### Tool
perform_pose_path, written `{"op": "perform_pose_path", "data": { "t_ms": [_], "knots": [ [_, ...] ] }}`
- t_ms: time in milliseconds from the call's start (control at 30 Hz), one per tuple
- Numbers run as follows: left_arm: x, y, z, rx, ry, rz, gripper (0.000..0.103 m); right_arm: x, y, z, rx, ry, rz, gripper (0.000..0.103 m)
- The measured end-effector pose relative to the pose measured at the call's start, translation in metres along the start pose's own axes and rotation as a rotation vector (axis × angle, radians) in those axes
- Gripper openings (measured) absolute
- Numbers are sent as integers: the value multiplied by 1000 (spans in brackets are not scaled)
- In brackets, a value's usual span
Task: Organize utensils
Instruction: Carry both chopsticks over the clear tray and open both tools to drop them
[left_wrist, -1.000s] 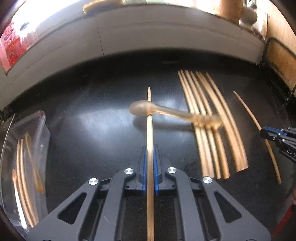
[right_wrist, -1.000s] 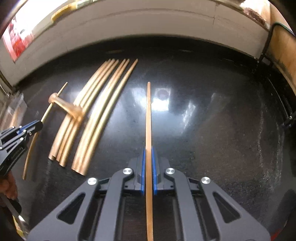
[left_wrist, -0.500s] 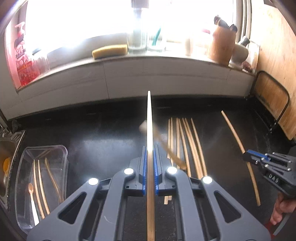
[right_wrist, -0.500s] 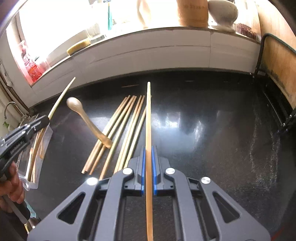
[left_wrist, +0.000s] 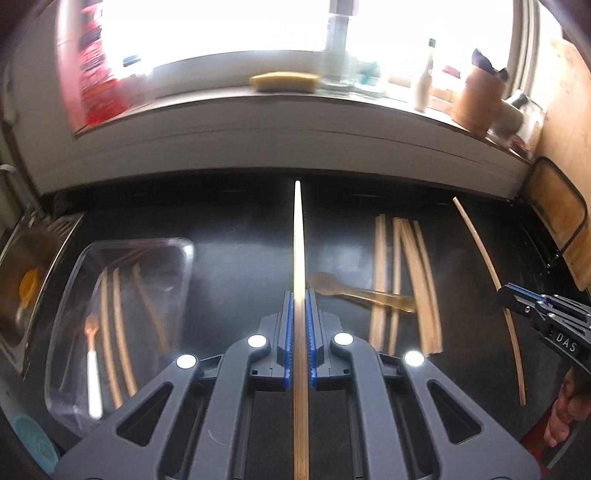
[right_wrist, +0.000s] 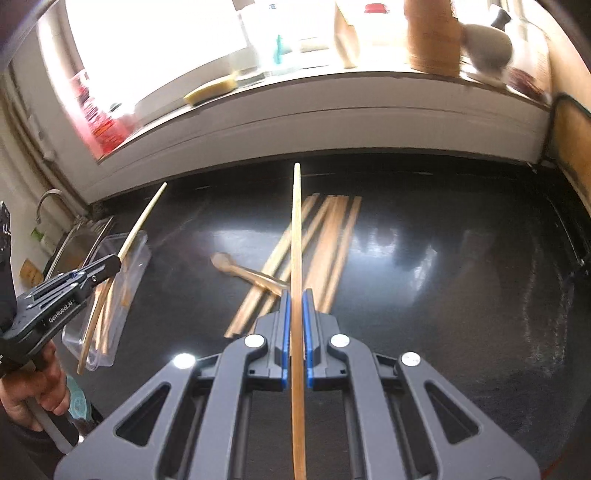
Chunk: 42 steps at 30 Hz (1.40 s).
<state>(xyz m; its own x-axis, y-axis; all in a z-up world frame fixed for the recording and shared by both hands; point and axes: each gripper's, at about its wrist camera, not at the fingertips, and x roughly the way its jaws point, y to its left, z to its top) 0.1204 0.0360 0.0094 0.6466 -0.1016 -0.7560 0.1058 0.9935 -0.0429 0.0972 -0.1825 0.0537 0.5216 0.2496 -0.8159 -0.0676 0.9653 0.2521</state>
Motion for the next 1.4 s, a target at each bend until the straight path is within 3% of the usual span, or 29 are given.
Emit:
{"op": "perform_pose_path", "data": {
  "t_ms": [133,433,700,867,1000,1400],
  "knots": [
    [-14,40,-7,-42,-4,60,6,5,46,9,-60,9,59,7],
    [-45,149,-22,-178,-6,201,6,43,183,31,-149,128,322,7],
    [-39,212,-37,-300,28,227,6,99,272,35,-150,266,430,7],
    [-17,229,-42,-340,61,192,6,133,293,29,-144,329,412,7],
    [0,230,-47,-317,81,209,6,153,296,18,-162,363,380,7],
    [27,235,-47,-325,112,217,6,177,302,20,-172,364,359,7]
  ]
}}
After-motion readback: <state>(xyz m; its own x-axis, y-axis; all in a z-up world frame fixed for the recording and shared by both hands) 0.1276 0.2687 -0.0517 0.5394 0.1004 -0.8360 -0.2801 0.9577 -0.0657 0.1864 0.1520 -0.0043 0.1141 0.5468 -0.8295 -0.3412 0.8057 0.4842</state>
